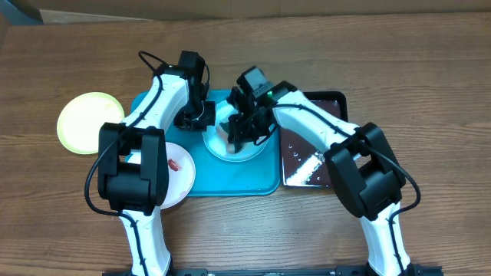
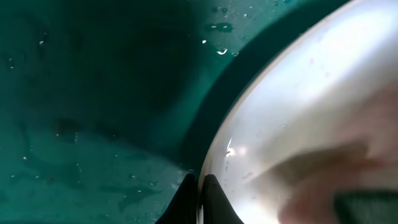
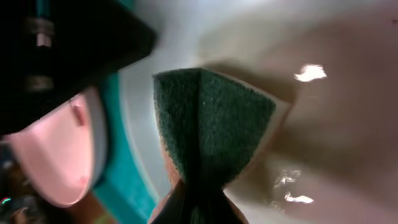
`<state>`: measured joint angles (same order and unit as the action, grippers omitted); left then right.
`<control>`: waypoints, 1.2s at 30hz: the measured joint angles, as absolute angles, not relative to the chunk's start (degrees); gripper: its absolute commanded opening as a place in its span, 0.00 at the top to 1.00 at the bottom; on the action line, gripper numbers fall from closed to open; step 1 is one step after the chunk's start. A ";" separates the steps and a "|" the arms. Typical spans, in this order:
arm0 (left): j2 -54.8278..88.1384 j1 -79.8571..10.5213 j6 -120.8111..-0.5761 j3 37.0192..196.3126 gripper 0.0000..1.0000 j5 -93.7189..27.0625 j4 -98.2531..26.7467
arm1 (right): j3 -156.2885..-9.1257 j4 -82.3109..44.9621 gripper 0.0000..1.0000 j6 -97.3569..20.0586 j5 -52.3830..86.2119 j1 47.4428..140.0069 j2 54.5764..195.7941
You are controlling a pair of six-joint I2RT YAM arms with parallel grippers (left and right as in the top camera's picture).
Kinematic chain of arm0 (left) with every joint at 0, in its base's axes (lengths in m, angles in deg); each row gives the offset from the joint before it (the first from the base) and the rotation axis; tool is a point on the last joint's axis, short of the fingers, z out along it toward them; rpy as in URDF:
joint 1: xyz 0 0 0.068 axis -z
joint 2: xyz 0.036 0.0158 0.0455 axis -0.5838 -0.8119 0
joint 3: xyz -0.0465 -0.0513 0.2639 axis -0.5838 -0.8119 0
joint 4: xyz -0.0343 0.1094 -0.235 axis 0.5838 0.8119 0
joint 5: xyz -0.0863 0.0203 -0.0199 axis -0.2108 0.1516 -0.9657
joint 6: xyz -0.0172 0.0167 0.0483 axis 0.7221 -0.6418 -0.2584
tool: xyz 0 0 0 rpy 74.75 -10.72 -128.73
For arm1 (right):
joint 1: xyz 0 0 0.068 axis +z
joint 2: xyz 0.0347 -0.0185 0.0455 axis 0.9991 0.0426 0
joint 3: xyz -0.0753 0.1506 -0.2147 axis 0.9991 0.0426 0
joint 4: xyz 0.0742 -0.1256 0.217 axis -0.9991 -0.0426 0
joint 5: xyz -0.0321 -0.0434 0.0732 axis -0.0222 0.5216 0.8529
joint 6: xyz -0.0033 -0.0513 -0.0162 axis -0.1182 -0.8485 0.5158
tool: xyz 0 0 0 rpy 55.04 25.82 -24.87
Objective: Clean dirty plates on tray and stack at the side
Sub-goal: 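Scrub the light blue plate's stain with the sponge in the right gripper, then drop the sponge into the black tray and raise the right arm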
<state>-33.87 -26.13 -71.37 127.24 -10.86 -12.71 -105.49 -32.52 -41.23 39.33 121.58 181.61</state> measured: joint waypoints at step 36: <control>-33.87 -26.05 -71.37 127.24 0.94 -11.10 -12.77 | -86.11 -39.03 0.39 -44.35 6.94 105.43 166.22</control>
